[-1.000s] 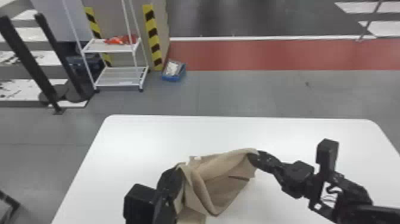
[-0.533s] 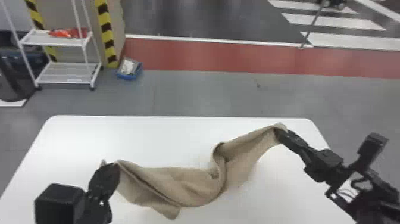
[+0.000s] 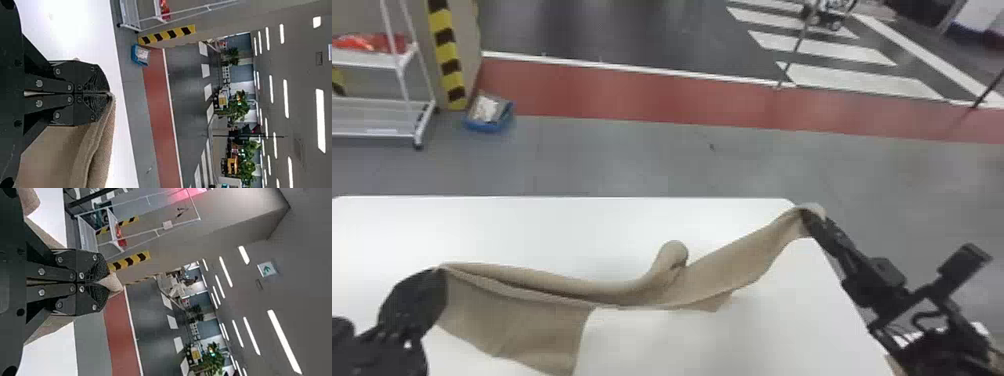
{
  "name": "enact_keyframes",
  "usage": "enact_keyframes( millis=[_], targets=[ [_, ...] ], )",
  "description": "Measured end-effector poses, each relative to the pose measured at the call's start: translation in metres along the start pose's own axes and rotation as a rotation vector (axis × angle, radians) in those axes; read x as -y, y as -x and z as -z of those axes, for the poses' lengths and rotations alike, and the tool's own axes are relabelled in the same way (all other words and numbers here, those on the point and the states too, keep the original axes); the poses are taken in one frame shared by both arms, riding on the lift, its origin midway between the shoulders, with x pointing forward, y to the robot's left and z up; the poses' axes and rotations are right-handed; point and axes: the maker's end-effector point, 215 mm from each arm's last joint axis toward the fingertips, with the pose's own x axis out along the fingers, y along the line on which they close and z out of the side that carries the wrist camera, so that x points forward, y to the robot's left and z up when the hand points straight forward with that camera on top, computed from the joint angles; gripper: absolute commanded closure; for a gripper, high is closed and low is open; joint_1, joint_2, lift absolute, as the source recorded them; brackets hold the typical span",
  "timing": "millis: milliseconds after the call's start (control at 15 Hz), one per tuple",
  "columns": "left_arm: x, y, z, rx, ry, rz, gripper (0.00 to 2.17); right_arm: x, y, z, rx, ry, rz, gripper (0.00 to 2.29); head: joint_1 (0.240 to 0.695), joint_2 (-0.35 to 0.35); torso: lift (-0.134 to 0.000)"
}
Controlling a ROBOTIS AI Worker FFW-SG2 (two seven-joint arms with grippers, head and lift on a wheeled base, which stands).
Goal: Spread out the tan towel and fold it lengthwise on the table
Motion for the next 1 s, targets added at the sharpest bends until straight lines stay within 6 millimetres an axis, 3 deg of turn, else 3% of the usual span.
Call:
enact_keyframes(
  millis=[267,533,800,1000],
  targets=[
    [-0.011,-0.022,-0.004,0.005,0.012,0.003,1.85,0.031,-0.019,0.014,-0.008,0.020,0.101,2.25,0.695,-0.303,0.000],
    [-0.033,-0.078,-0.014,-0.012,0.046,0.000,1.85,0.041,-0.077,0.016,-0.022,0.054,0.114,2.25,0.695,-0.254,0.000],
    [-0.046,-0.141,-0.044,0.019,0.069,0.042,1.85,0.039,-0.134,-0.015,-0.003,0.078,0.104,2.25,0.693,-0.202,0.000],
    [-0.042,-0.170,-0.077,0.061,0.073,0.089,1.85,0.039,-0.155,-0.044,0.019,0.070,0.100,2.25,0.641,-0.200,0.000]
  ],
)
